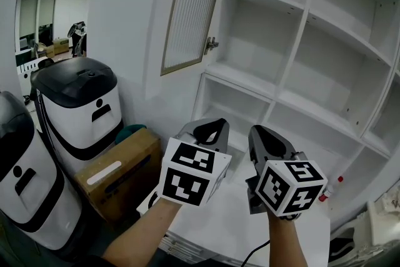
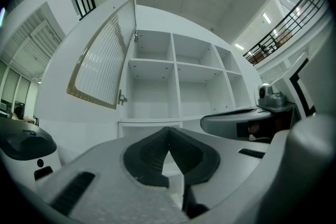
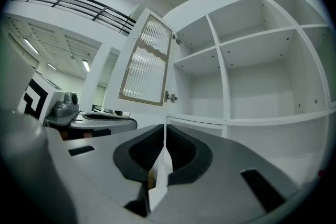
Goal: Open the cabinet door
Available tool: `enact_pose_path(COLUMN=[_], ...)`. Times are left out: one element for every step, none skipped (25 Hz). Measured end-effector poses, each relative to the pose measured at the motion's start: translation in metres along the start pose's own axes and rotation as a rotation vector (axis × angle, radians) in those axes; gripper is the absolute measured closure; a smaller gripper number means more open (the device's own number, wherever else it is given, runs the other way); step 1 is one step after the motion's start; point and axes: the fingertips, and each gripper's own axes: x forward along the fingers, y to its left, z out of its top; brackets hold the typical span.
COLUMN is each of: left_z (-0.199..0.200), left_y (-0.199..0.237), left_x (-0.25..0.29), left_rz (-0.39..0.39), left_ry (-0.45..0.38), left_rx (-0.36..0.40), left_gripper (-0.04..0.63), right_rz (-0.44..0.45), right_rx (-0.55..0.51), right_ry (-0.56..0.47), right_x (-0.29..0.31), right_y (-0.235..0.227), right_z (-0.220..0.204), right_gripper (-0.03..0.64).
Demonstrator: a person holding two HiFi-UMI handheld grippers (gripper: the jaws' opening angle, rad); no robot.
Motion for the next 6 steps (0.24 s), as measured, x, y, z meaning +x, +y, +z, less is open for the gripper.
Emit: enact_pose_path(left_z=[-0.0003,-0.0003,-0.0001,0.0003,0.0009,0.0015], left_y=[0.0,-0.0001,-0.0005,-0.001,-0.0016,-0.0023], left_x=[0.0002,0.0003,0.0004,0.0005,0.0006,0.0007], left_rz=[0.0,-0.001,-0.001,-0.002,-0.003,-0.005], left_ry=[0.002,0.003,0.004,0.004,0.004,0.004], left_rx=[0.001,0.001,0.002,0.004,0.006,0.008], left_gripper=[0.584,0.584,0.584,0.584,0.584,0.584], right_rz=[0.001,0.001,0.0,0.0,-0.001,-0.001], right_rx=[0.001,0.002,0.004,0.005,0.007,0.008], right_ry=[0.0,0.0,0.0,0.0,-0.001,-0.001], right_x=[0.0003,0.0005,0.0005,0.0004,0.0004,0.0003], right_y=[0.0,-0.0002,-0.0007,-0.0014,-0.002,-0.0026], right_z=[0.0,-0.0001,0.0,0.0001,0.0002,0.0004], right_gripper=[0.589,0.589,0.589,0.589,0.589,0.589])
